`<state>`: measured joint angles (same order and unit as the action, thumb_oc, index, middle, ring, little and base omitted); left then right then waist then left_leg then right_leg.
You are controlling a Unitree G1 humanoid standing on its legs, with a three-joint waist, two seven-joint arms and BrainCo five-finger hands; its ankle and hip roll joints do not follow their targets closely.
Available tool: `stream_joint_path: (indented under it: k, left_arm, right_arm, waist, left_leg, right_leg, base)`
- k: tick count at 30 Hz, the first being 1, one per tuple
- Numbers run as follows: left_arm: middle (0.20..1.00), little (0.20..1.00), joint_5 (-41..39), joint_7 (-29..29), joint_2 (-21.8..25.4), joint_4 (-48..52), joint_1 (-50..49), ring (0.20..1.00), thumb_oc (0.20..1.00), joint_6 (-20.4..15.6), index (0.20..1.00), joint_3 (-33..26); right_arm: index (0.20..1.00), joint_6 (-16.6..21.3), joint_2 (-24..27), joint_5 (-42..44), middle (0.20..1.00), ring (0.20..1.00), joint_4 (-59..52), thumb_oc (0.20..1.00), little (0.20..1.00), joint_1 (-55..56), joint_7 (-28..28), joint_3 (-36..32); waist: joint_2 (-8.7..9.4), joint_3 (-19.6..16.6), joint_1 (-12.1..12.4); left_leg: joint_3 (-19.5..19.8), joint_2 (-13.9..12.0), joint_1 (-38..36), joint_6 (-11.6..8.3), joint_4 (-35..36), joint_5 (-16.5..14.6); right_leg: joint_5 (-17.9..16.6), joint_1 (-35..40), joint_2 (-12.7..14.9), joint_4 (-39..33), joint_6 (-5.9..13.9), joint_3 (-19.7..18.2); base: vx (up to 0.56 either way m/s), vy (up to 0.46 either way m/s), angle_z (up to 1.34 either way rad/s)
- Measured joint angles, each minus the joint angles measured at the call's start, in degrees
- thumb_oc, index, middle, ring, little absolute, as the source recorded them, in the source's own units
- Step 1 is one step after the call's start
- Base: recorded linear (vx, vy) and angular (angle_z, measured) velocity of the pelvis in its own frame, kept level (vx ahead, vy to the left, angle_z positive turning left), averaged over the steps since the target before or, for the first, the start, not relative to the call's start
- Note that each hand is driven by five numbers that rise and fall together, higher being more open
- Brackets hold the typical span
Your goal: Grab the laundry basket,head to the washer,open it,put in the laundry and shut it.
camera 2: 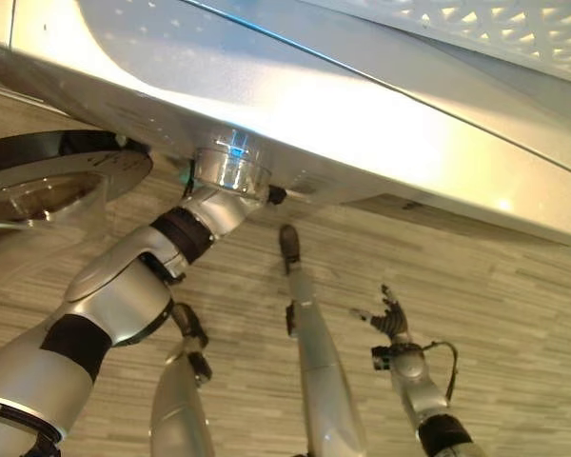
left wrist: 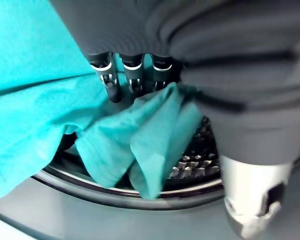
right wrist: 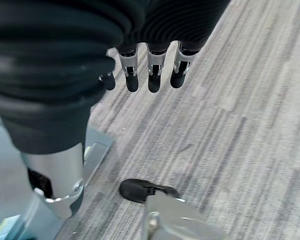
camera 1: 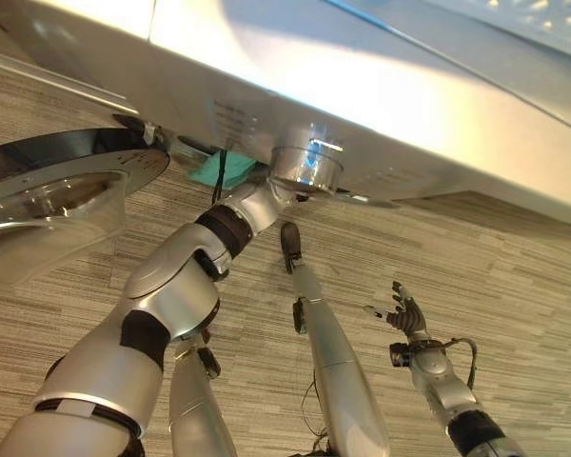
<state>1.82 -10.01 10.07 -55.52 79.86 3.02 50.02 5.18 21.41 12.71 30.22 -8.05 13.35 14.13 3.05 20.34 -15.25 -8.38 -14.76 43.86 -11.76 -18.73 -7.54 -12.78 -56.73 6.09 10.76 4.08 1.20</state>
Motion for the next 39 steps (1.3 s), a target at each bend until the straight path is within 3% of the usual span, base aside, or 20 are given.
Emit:
stream_joint_path:
  k: [6,10,12,14,16,22,25,31,36,39]
  left_arm:
    - [1.000,1.000,1.0,2.6,2.1,4.1,-0.1,1.000,1.000,0.9,1.000,0.3]
    - [1.000,1.000,0.5,4.6,6.5,10.9,-4.9,1.000,1.000,0.8,1.000,-0.1]
    - [1.000,1.000,-1.7,5.7,7.8,18.9,-13.2,1.000,1.000,-0.6,1.000,-5.5]
    - [1.000,1.000,-6.2,5.9,7.9,23.1,-21.3,1.000,1.000,-2.5,1.000,-9.1]
    - [1.000,1.000,-7.6,4.1,6.7,26.2,-30.3,1.000,1.000,-5.3,1.000,-16.8]
    - [1.000,1.000,-9.7,-1.4,7.3,24.5,-49.4,1.000,1.000,-6.5,1.000,-26.4]
    - [1.000,1.000,-12.6,-2.5,8.3,23.7,-54.7,1.000,1.000,-6.6,1.000,-26.8]
    - [1.000,1.000,-16.8,-0.3,12.1,29.0,-59.5,1.000,1.000,-9.0,1.000,-26.1]
    - [1.000,1.000,-19.5,2.8,16.8,34.7,-60.5,1.000,1.000,-9.9,1.000,-26.2]
    - [1.000,1.000,-21.3,4.7,20.4,43.7,-64.3,1.000,1.000,-10.4,1.000,-26.9]
  right_arm:
    - [1.000,-0.4,0.1,0.0,1.000,1.000,1.5,1.000,1.000,-0.1,-2.2,0.0]
    - [1.000,-0.6,0.1,0.0,1.000,1.000,3.0,1.000,1.000,-1.3,-2.5,0.1]
    - [1.000,-0.6,-0.1,0.1,1.000,1.000,3.7,1.000,1.000,-2.1,-2.6,0.1]
    - [1.000,-0.6,-0.3,0.4,1.000,1.000,4.6,1.000,1.000,-2.5,-2.5,0.1]
    - [1.000,-0.8,-0.8,1.3,1.000,1.000,5.0,1.000,1.000,-3.2,-2.4,1.3]
    - [1.000,-1.0,-2.5,2.2,1.000,1.000,7.0,1.000,1.000,-6.1,-2.1,2.7]
    - [1.000,-1.0,-3.0,2.2,1.000,1.000,8.2,1.000,1.000,-6.8,-1.7,1.8]
    - [1.000,-1.0,-2.7,2.4,1.000,1.000,9.4,1.000,1.000,-7.1,-0.3,-1.3]
    - [1.000,-1.5,-0.3,4.9,1.000,1.000,27.1,1.000,1.000,-20.2,0.2,-1.7]
    - [1.000,-1.7,4.0,8.4,1.000,1.000,40.4,1.000,1.000,-32.8,0.3,-3.6]
  waist:
    - [0.00,0.0,0.4]
    - [-0.34,0.2,1.6]
    - [-0.87,0.3,1.7]
    - [-2.00,0.3,4.0]
    - [-2.37,0.6,5.1]
    - [-2.53,2.0,8.5]
    - [-1.96,2.6,8.9]
    - [-2.52,5.1,10.6]
    - [-4.91,6.3,13.1]
    - [-8.10,7.7,15.3]
  left_leg:
    - [0.3,0.8,-0.2,0.24,1.1,0.8]
    - [0.7,1.0,-2.1,0.19,1.6,1.1]
    - [1.2,0.9,-3.6,0.13,1.9,1.2]
    - [2.3,1.4,-3.8,0.49,3.1,1.9]
    - [3.1,1.3,-3.6,0.60,3.0,2.3]
    - [6.0,1.8,-3.7,0.45,5.5,4.8]
    - [6.6,2.5,-3.9,0.69,7.4,6.0]
    - [9.2,3.0,-6.0,0.78,11.2,8.5]
    - [11.0,4.3,-5.6,1.35,12.1,9.7]
    - [12.4,5.4,-4.3,1.89,12.6,10.5]
  right_leg:
    - [0.0,0.1,1.1,0.2,0.00,0.7]
    - [0.1,2.0,1.3,0.2,-0.03,1.0]
    - [0.3,3.5,1.2,0.1,-0.13,1.3]
    - [1.0,4.3,1.9,0.2,-0.13,2.6]
    - [1.8,4.5,1.9,0.5,-0.14,3.3]
    - [2.9,4.9,2.7,1.9,-0.40,5.9]
    - [2.8,5.0,3.5,1.8,-0.44,6.8]
    - [2.5,7.9,4.2,0.6,-0.60,9.5]
    - [2.9,8.7,5.8,0.5,0.10,11.0]
    - [2.8,8.3,6.9,0.4,0.51,12.0]
  base:
    - [-0.01,0.033,0.06]
    - [-0.01,0.055,0.04]
    - [-0.02,0.029,0.08]
    - [-0.04,-0.004,0.22]
    - [-0.06,-0.035,0.19]
    - [-0.01,-0.007,0.22]
    - [0.00,0.000,0.15]
    - [0.00,0.000,0.19]
    - [-0.01,0.025,0.20]
    - [-0.02,0.033,0.27]
